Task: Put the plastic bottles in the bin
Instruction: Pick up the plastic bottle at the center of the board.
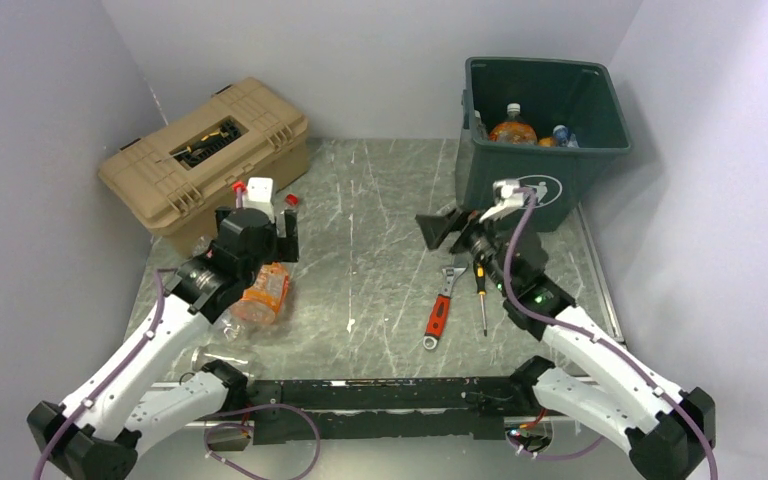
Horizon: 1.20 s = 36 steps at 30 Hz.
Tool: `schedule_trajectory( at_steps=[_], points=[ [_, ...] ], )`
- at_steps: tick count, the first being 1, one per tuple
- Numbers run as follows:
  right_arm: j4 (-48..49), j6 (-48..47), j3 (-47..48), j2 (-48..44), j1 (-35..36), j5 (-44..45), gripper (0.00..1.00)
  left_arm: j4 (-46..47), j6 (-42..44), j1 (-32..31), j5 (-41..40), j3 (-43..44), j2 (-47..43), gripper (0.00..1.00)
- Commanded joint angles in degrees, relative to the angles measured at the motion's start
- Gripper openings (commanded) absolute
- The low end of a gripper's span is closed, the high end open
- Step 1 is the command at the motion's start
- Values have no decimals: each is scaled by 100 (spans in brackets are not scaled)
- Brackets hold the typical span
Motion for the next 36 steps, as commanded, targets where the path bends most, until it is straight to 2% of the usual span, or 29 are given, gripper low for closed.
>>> schedule_trajectory(
  at_steps=[1,6,12,18,23,29,32,36],
  points=[
    [-113,288,-878,-572,89,-180,89,-1026,-299,22,-20,737,507,99],
    [104,607,-1843,-855,149,-238,89,-2106,-386,657,860,1328,1472,100],
    [591,866,-2092,-534,247,-625,88,-2171,-581,1637,1730,1129,2008,100],
    [768,898,-2017,-380,517,-612,88,-2005,-894,2067,1979,632,2245,99],
    [785,899,-1916,-317,669,-596,88,-1889,-1093,2101,2177,283,2498,98],
    [756,873,-1878,-319,786,-534,87,-1554,-1165,2045,2776,28,2443,85],
    [751,873,-1860,-260,825,-533,87,-1425,-1282,1707,2808,-4,2469,80],
    [745,878,-1868,-215,866,-389,87,-1309,-1529,1064,2594,72,2709,80]
  ],
)
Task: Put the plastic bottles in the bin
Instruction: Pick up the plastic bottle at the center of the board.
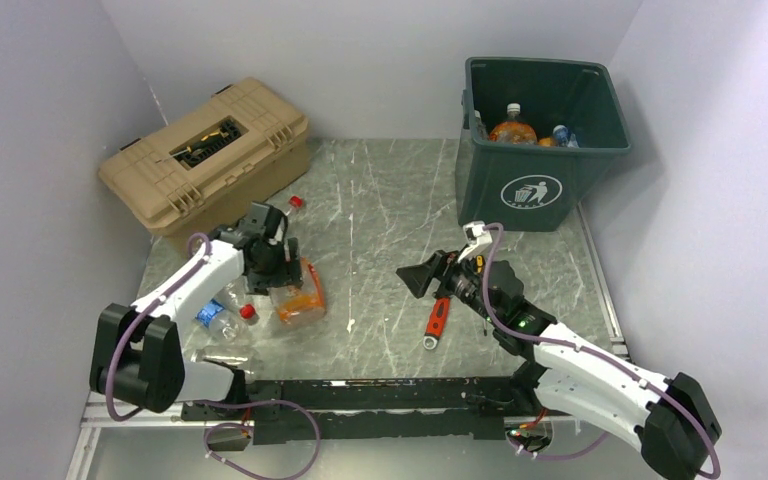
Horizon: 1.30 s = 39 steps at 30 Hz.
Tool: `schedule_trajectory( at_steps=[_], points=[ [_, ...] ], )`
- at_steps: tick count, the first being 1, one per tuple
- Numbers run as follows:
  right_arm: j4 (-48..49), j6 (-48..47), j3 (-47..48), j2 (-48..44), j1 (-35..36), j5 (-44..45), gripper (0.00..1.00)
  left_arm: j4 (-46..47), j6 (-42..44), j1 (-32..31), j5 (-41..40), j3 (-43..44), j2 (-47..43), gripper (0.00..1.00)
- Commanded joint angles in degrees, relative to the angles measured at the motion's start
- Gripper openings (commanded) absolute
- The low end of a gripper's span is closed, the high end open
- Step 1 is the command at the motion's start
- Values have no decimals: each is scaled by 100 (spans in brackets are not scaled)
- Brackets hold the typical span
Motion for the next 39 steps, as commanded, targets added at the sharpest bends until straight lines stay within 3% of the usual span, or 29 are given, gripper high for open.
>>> schedule_trajectory(
  at_steps=[1,5,13,21,26,30,32,34,39],
  points=[
    [315,42,230,22,69,163,87,330,-371,-605,49,91,224,80],
    [198,30,230,-79,99,237,87,451,-555,-906,-157,159,381,80],
    [63,-65,290,201,118,187,87,901,-1138,-934,-430,-131,150,80],
    [218,35,209,479,134,47,87,1375,-1250,-934,-66,-522,255,60],
    [180,24,164,436,136,73,87,1429,-1210,-934,-91,-646,-3,42],
    [199,42,180,529,136,47,87,1419,-1137,-934,-55,-648,-207,35],
    [155,72,261,692,136,-56,88,1444,-1100,-934,-22,-654,-287,37],
    [-11,105,427,987,136,-179,90,1436,-1035,-934,76,-647,-372,45],
    [128,267,650,1699,136,-554,93,1385,-964,-934,117,-610,-739,81]
  ],
)
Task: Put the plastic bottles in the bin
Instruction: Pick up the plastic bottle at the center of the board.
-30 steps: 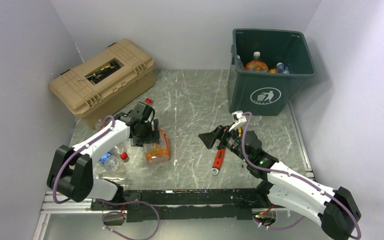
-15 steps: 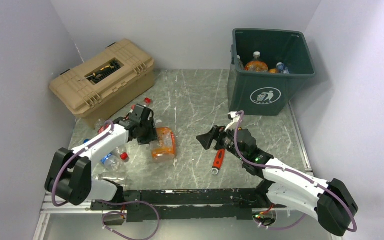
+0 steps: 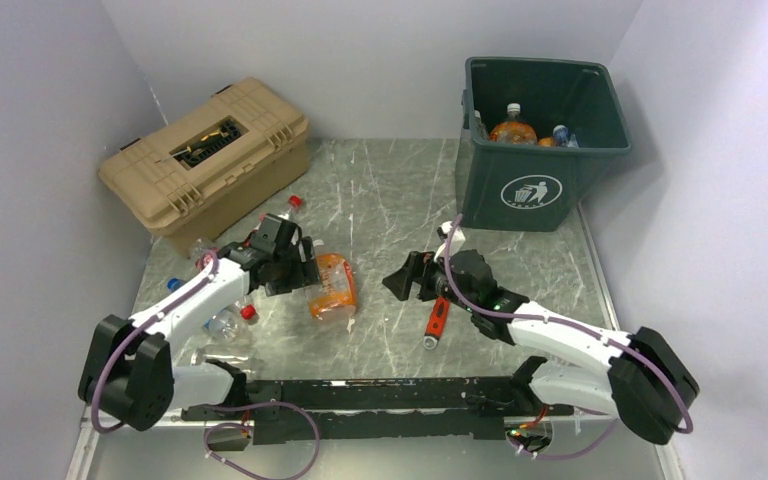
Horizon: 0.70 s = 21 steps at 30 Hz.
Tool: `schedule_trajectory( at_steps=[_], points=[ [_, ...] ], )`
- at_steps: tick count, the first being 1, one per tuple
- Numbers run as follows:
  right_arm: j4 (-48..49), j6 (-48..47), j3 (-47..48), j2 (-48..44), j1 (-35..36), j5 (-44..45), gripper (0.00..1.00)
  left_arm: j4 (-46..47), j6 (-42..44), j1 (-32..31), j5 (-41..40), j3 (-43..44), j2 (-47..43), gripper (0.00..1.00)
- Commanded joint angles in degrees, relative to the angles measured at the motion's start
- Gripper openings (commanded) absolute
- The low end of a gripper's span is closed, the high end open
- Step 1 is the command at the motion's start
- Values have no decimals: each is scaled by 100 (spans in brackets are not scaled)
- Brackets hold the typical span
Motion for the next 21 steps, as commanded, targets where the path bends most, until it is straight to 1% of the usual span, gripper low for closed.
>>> schedule_trajectory(
  at_steps=[1,2,4,6,9,14,19,21],
  points=[
    [320,209,279,323,28,-404,93,-58,77,-21,90,67,-471,90],
    [389,223,257,328,28,-397,93,-62,47,-16,48,101,-526,98],
    [419,190,229,273,28,-321,93,1,59,-12,34,203,-555,99],
    [389,94,200,163,28,-233,92,38,59,-4,-279,441,-392,99],
    [322,-26,145,-15,28,-130,92,83,41,85,-375,911,233,99],
    [216,-115,4,-220,24,-86,91,172,60,296,-442,1683,1422,87],
    [249,-117,-159,-305,28,-92,90,108,192,577,-424,2282,2394,79],
    [280,-110,-196,-305,28,-113,90,57,234,651,-306,2451,2638,76]
  ],
)
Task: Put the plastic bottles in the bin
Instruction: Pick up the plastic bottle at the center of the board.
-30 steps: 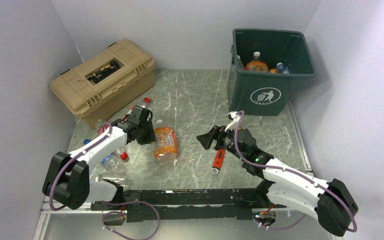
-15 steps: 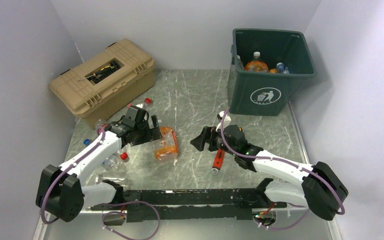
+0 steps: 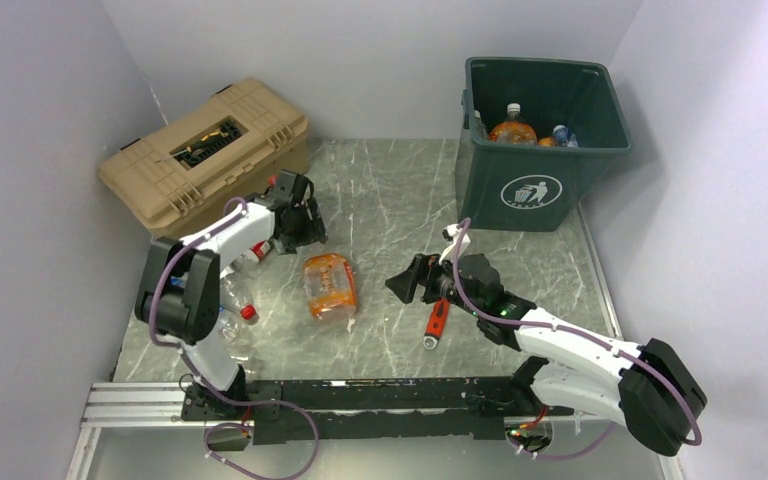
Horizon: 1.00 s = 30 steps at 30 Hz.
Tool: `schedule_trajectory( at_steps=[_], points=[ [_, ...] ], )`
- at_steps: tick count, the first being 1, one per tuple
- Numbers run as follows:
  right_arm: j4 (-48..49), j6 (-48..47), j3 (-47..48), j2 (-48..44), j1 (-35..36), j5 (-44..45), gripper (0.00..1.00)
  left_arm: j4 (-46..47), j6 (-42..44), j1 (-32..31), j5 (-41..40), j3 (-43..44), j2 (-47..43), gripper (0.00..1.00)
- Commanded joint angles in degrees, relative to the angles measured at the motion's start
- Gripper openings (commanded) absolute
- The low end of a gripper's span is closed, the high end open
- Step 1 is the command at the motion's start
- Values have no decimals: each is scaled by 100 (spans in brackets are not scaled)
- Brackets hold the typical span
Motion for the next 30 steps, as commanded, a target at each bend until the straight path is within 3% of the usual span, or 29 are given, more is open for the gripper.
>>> schedule_trajectory(
  at_steps=[1,8,14,21,30],
  points=[
    [237,-94,-96,-80,22,24,90,-39,173,179,26,448,442,75],
    [219,-219,-57,-37,22,36,90,84,322,175,229,542,699,66],
    [227,-241,-46,29,20,59,90,200,339,101,356,424,579,69],
    [276,-216,-11,161,22,41,90,247,306,-149,347,255,462,59],
    [120,-249,25,44,22,97,90,374,264,-220,363,77,422,37]
  ],
)
